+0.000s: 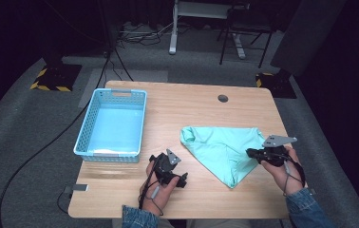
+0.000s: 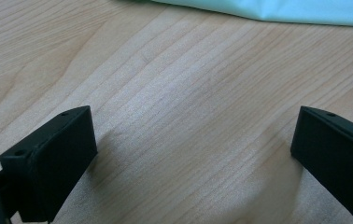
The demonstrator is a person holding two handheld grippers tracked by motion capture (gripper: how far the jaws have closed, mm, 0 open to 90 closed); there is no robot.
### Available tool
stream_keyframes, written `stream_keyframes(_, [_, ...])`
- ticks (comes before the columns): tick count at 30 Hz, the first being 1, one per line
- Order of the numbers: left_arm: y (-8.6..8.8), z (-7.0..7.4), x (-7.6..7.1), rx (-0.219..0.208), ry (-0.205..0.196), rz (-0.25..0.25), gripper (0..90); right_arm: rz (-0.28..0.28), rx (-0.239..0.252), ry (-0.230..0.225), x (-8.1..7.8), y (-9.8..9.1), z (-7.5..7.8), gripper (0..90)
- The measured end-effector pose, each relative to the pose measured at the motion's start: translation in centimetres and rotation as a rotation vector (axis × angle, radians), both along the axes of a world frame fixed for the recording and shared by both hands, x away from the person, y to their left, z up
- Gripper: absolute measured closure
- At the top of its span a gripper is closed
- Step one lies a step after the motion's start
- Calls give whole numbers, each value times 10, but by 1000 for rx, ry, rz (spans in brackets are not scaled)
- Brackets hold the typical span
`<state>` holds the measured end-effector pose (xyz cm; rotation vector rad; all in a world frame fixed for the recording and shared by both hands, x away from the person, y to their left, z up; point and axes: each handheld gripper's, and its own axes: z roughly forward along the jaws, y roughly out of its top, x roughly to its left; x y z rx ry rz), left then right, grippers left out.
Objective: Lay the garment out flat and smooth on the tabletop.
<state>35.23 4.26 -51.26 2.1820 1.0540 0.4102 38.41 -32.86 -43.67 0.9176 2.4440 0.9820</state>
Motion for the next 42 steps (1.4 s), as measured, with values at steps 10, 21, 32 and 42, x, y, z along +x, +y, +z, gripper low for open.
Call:
stream_keyframes(10, [0, 0, 0, 1, 1, -1, 1, -79, 4, -11, -59, -50, 9, 781])
stream_keyframes(21, [0, 0, 0, 0, 1, 0, 1, -220, 74, -42, -67, -83, 0, 412])
stream_keyframes(32, [0, 0, 0, 1, 2, 0, 1, -276, 76, -10, -47, -97, -30, 356])
stream_keyframes(42, [-3, 0, 2, -1, 7, 9, 1, -349, 91, 18, -31, -120, -58, 307])
